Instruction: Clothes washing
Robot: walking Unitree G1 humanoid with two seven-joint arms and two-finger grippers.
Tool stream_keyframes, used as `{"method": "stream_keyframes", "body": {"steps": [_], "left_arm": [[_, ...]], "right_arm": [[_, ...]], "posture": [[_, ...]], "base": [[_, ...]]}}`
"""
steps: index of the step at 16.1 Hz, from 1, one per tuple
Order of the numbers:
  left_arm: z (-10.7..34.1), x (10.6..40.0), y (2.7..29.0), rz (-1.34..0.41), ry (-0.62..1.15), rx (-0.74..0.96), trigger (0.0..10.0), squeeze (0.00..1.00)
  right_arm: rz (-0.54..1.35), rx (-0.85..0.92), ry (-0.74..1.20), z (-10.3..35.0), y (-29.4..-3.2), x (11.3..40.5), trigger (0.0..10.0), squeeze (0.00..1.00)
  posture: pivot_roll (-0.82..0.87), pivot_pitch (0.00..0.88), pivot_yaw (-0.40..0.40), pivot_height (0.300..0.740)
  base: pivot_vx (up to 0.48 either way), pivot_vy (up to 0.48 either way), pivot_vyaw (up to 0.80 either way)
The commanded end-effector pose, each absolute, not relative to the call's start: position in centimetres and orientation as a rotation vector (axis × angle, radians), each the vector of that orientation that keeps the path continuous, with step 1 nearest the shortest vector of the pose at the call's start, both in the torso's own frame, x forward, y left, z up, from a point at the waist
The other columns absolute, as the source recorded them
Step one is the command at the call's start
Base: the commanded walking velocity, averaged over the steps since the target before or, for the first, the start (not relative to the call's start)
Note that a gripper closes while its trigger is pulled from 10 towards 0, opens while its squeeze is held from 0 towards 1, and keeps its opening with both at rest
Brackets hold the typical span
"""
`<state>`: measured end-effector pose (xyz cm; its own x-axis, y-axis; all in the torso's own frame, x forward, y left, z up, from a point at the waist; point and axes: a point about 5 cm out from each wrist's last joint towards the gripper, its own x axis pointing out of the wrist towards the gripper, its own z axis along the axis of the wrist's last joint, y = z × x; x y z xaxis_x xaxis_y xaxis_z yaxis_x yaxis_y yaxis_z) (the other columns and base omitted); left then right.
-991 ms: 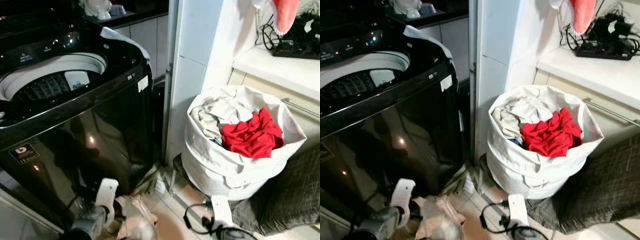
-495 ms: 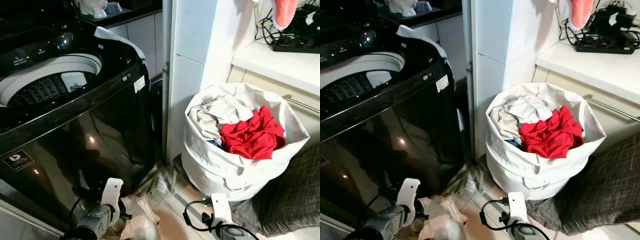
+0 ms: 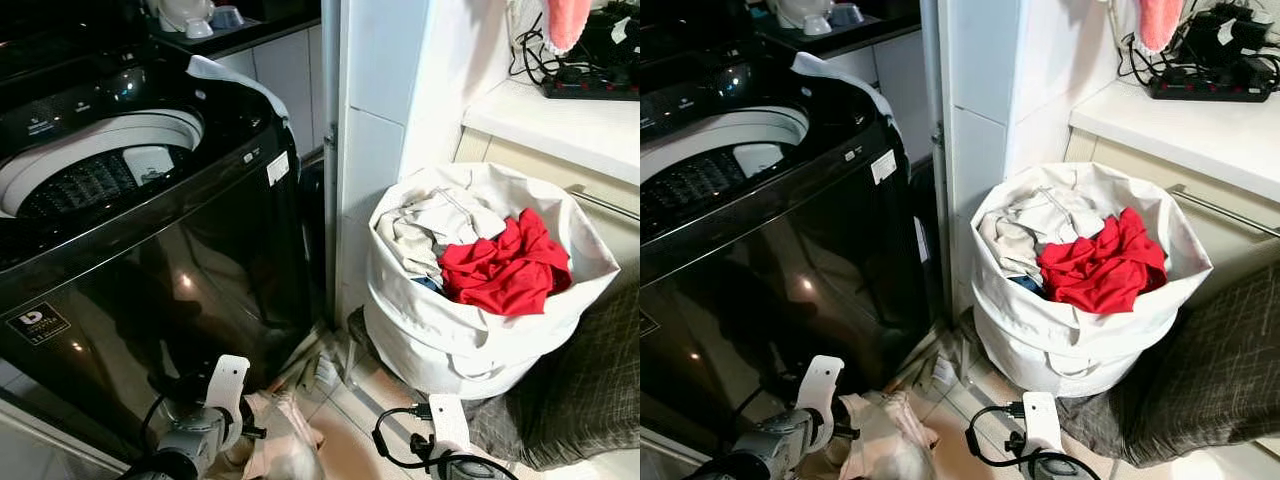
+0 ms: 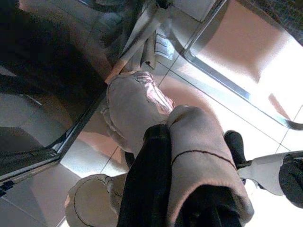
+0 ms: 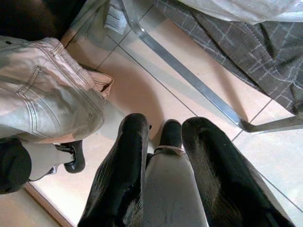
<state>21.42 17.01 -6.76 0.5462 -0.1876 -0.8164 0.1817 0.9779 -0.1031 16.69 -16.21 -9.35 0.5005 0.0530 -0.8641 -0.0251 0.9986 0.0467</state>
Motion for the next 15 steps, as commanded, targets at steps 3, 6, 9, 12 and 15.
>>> {"method": "stream_keyframes", "body": {"steps": [3,6,9,12,15], "left_arm": [[-6.6,21.7,17.0,-0.222,0.962,0.004,10.0,0.00],[-6.8,21.5,17.0,-0.207,0.974,-0.008,10.0,0.00],[-6.7,21.5,17.6,-0.119,0.965,-0.092,10.0,0.00],[-6.3,21.9,19.7,0.010,0.929,-0.077,10.0,0.00],[-5.7,22.4,20.8,0.007,0.867,-0.058,10.0,0.00]], "right_arm": [[0.045,0.030,1.056,-9.5,-16.2,16.4,10.0,0.00],[0.052,0.026,1.060,-9.5,-16.3,16.3,10.0,0.00],[0.047,0.029,1.061,-9.6,-16.3,16.3,10.0,0.00],[0.020,0.049,1.041,-9.5,-16.6,16.3,10.0,0.00],[0.016,0.046,0.998,-8.9,-17.4,17.4,10.0,0.00]], "posture": [[-0.03,0.000,0.064,0.740],[-0.03,0.000,0.054,0.740],[-0.02,0.000,0.051,0.740],[-0.02,0.000,0.039,0.740],[0.00,0.000,0.017,0.740]], "base": [[0.000,0.000,0.00],[0.000,0.000,0.00],[0.000,0.000,0.00],[0.000,0.000,0.00],[0.000,0.000,0.00]]}}
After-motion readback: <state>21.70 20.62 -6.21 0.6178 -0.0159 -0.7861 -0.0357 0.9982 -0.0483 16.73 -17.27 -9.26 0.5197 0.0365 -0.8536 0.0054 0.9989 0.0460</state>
